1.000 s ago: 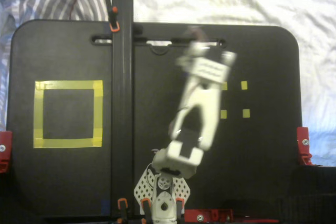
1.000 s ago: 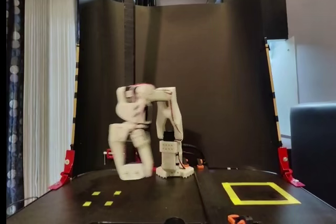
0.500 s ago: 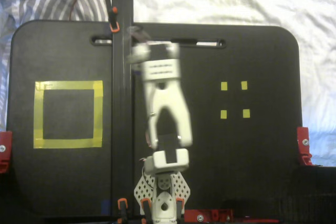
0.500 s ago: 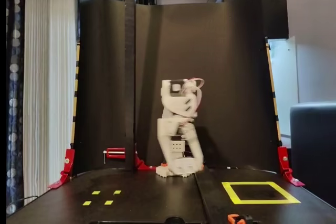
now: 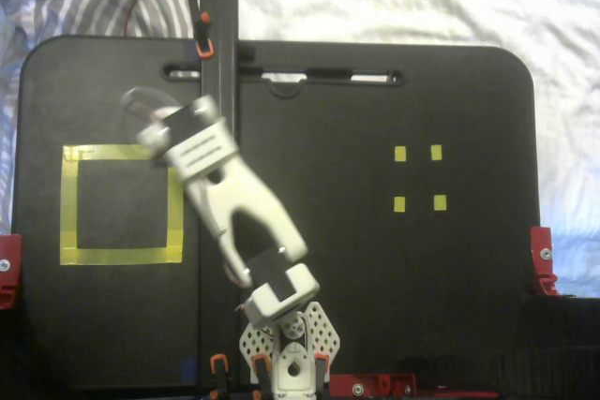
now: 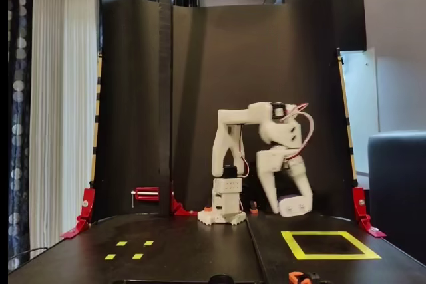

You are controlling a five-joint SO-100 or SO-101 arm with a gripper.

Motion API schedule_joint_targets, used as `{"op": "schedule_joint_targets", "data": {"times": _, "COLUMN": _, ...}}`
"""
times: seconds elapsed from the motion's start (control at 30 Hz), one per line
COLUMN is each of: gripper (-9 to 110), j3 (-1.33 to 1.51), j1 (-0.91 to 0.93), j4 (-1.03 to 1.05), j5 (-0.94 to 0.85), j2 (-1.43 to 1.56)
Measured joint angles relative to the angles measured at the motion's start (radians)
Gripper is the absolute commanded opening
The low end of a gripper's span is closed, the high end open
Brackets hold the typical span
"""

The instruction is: Grasp a block and put it in the designated area.

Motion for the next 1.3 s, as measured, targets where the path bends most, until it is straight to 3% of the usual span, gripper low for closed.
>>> {"op": "schedule_joint_targets", "data": {"times": 0.53, "gripper": 20, "j3": 0.003, "j1": -0.196, "j4": -0.026, "j5": 0.140, "j2": -0.123}}
{"op": "schedule_joint_targets", "data": {"times": 1.3, "gripper": 20, "j3": 0.034, "j1": -0.279, "j4": -0.140, "j5": 0.186, "j2": -0.307}}
